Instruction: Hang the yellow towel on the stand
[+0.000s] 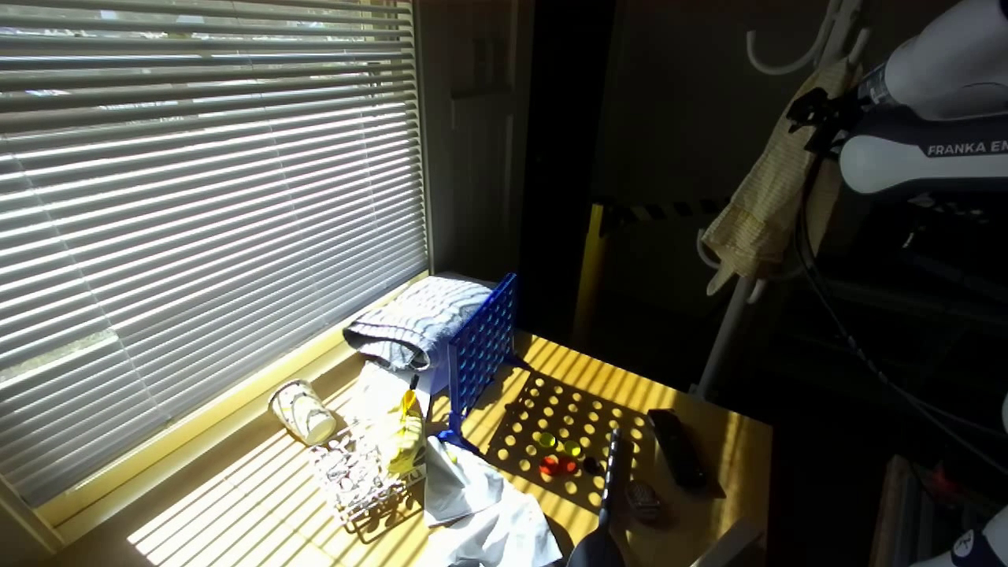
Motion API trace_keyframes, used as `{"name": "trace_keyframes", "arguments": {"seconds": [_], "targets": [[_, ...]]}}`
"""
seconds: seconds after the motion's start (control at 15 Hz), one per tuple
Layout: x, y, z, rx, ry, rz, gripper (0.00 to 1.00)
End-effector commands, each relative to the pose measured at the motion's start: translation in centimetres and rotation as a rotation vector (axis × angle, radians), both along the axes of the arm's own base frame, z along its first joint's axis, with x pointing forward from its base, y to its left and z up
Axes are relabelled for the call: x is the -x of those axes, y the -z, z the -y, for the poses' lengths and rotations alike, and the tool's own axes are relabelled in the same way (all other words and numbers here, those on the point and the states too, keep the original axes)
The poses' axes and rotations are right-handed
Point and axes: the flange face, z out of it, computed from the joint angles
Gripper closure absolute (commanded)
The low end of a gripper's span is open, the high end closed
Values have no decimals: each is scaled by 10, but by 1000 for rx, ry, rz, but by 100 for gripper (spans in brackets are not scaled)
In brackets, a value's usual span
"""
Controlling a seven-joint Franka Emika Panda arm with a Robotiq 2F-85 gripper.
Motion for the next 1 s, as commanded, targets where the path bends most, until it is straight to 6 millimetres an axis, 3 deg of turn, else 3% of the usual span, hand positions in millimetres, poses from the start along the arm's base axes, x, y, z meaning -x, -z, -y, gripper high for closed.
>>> {"name": "trace_keyframes", "arguments": {"seconds": [0.0,0.47,0.93], "targets": [[-14,-3,-6,-74,-16,-24,0],[-40,3,-18,-186,-44,-135,0],[-64,17,-45,-288,-64,-275,0]]}}
